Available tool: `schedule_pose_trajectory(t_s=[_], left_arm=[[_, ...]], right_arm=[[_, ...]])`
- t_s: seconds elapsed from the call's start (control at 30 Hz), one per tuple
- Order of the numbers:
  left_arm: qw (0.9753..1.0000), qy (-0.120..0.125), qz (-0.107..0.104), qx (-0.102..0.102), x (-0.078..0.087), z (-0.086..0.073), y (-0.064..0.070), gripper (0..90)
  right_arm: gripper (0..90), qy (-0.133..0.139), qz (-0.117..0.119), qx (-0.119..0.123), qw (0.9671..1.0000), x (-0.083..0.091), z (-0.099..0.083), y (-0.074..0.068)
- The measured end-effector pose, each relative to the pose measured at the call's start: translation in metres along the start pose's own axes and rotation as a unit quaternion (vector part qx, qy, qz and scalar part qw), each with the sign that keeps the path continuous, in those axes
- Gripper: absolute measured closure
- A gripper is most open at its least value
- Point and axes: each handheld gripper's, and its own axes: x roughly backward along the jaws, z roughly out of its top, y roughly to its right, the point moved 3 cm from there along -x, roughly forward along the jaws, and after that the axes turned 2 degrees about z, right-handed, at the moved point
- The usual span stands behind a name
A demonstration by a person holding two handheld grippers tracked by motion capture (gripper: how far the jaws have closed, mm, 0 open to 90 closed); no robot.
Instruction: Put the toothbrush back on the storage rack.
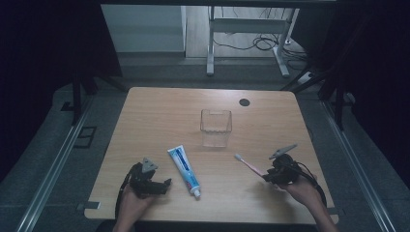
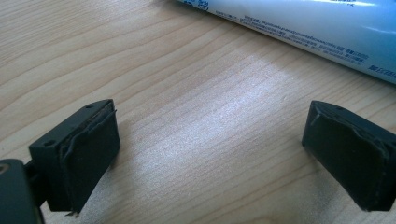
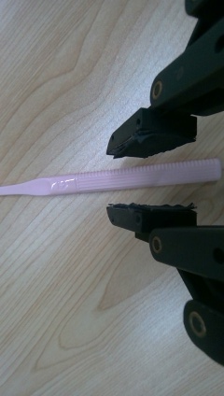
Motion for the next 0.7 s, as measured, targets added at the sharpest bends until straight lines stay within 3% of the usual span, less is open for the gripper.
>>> schedule_pose_trajectory(t_s=[0.13,0.23,0.7], left_arm=[[1.0000,0.000,0.000,0.000,0.000,0.000,0.000,3.9],[1.0000,0.000,0.000,0.000,0.000,0.000,0.000,3.9],[1.0000,0.000,0.000,0.000,0.000,0.000,0.000,4.0]], right_arm=[[64.1,-0.038,-0.001,0.013,0.9992,-0.002,0.009,0.000],[64.4,-0.052,-0.001,0.021,0.9984,-0.003,0.013,0.000],[65.4,-0.138,-0.010,0.050,0.9892,-0.018,0.048,-0.005]])
